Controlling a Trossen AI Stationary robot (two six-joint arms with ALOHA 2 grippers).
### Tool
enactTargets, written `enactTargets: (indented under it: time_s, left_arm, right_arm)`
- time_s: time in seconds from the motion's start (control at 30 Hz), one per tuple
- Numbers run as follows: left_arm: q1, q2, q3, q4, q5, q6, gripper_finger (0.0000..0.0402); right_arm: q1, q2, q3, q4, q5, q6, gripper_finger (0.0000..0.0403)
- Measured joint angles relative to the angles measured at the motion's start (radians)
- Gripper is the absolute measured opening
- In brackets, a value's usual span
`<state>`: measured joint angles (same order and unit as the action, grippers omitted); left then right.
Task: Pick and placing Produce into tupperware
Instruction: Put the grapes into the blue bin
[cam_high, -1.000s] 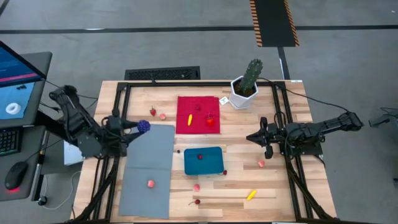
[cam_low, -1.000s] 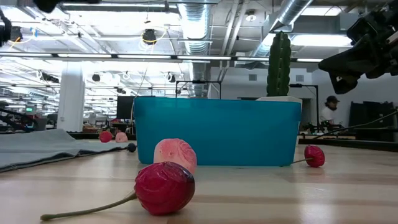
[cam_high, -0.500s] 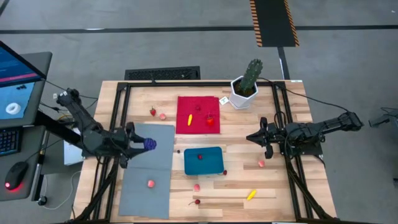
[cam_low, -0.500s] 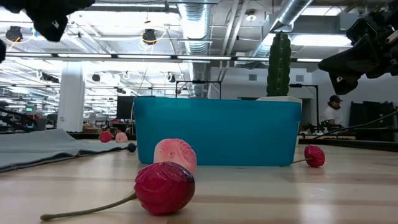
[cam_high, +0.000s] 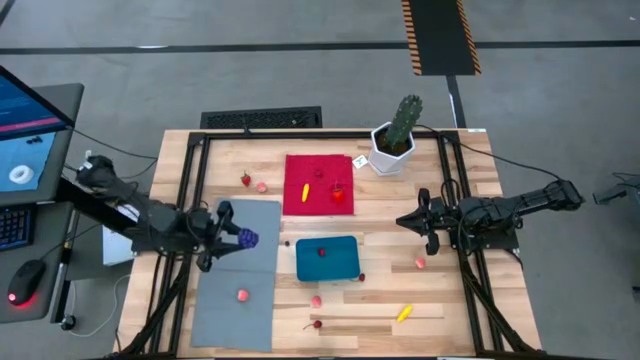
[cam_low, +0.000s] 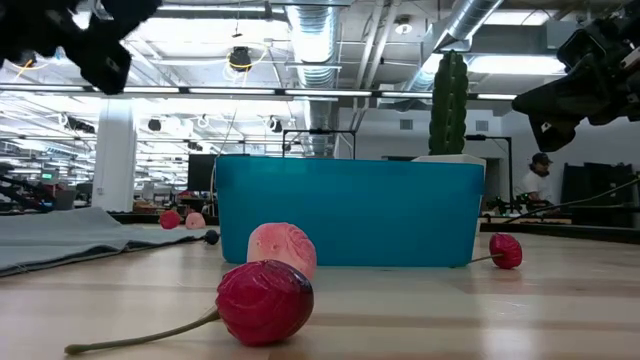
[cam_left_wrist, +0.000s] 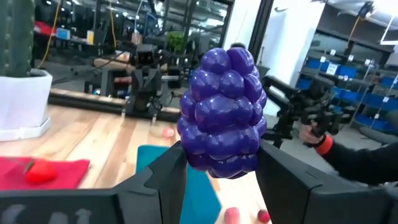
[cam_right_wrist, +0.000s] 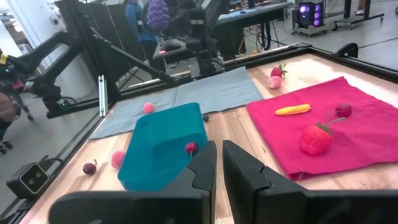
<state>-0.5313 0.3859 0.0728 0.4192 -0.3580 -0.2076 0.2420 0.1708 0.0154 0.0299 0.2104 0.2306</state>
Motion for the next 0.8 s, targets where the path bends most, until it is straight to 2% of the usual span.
enactTargets:
  time_s: [0.17, 0.33, 0.5, 0.8]
  left_arm:
    - [0.105, 0.016, -0.012, 0.004, 0.104, -0.042, 0.0162]
    - [0.181, 0.091, -0.012, 0.030, 0.178, -0.044, 0.0162]
    - [0.243, 0.213, -0.012, 0.139, 0.269, -0.045, 0.0162]
    - [0.336, 0.488, -0.011, 0.368, 0.362, -0.066, 0.0162]
  right_arm:
    - [0.000, 0.000, 0.000, -0.001, 0.000, -0.001, 0.0052]
    - [0.000, 0.000, 0.000, -0.001, 0.000, 0.000, 0.0052]
    - [0.000, 0.000, 0.000, -0.005, 0.000, 0.005, 0.0052]
    - [0.000, 0.000, 0.000, -0.006, 0.000, 0.005, 0.0052]
